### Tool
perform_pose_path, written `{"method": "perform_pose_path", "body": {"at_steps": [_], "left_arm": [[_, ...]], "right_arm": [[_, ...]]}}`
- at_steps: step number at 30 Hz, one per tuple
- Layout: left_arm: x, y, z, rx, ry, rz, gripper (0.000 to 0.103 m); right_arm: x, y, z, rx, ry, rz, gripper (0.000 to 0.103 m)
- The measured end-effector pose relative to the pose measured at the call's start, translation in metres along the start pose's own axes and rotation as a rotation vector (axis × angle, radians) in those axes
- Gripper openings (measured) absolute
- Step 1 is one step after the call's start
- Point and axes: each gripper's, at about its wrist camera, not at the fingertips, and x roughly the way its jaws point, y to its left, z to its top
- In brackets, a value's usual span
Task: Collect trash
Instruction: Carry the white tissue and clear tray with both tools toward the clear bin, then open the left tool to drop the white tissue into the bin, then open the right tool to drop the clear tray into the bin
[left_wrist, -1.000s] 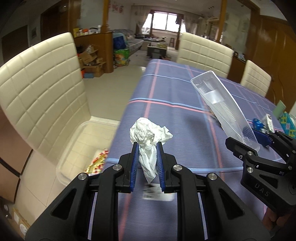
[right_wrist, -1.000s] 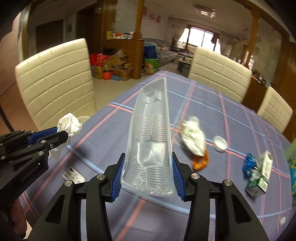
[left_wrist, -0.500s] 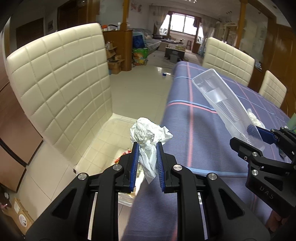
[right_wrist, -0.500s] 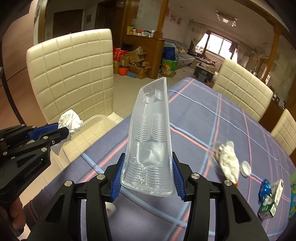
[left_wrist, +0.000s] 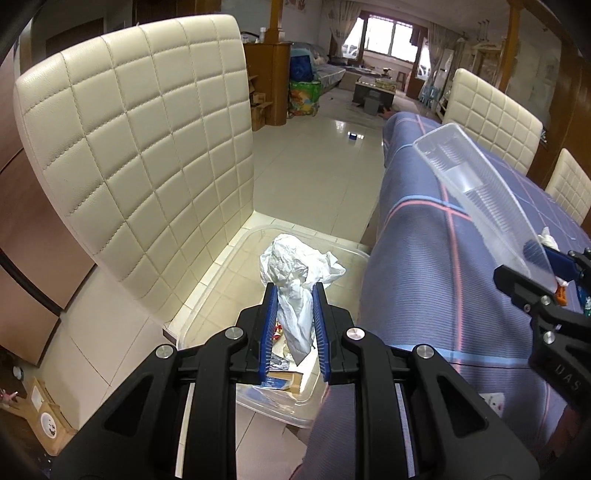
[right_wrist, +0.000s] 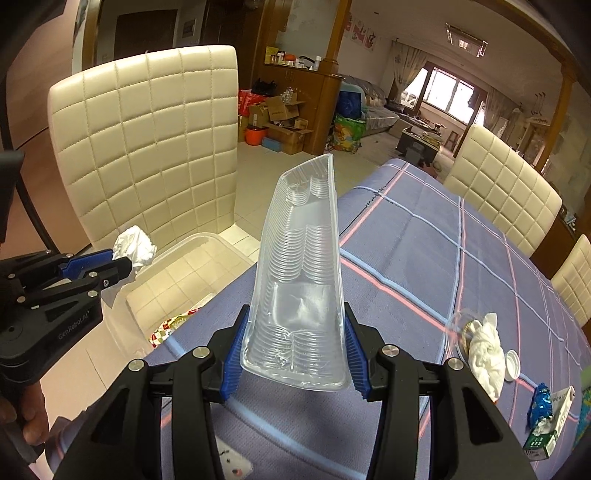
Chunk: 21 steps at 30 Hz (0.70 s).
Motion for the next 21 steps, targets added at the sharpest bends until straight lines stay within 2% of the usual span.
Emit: {"method": "perform_pose_path", "body": {"at_steps": [5, 7, 8, 9, 10, 11, 13, 21], "left_arm": [[0.009, 0.003, 0.001, 0.012, -0.005, 0.010, 0.022], [0.016, 0.006, 0.001, -0.006, 0.021, -0.016, 0.023], [0.018, 0.007, 0.001, -0.013, 0.031, -0.033, 0.032], [0.021, 0.008, 0.000, -0.023, 0.044, -0.044, 0.065], [0.022, 0.010, 0.000, -0.033, 0.044, -0.039, 0.088], [0.018, 0.013, -0.001, -0.054, 0.011, -0.019, 0.098], [0.013, 0.015, 0.000, -0.058, -0.013, -0.007, 0.098], [0.008, 0.031, -0.004, -0.088, -0.010, 0.026, 0.098]], "right_arm": [[0.008, 0.003, 0.001, -0.011, 0.014, -0.003, 0.046], [0.012, 0.005, 0.002, -0.019, 0.021, -0.002, 0.046], [0.013, 0.006, 0.002, -0.022, 0.023, 0.000, 0.046], [0.014, 0.006, 0.002, -0.022, 0.024, 0.001, 0.046], [0.015, 0.007, 0.003, -0.023, 0.024, 0.003, 0.046], [0.016, 0.007, 0.003, -0.022, 0.025, 0.004, 0.046], [0.019, 0.008, 0.003, -0.020, 0.031, 0.010, 0.046], [0.026, 0.018, 0.003, -0.045, 0.045, 0.034, 0.046]]}}
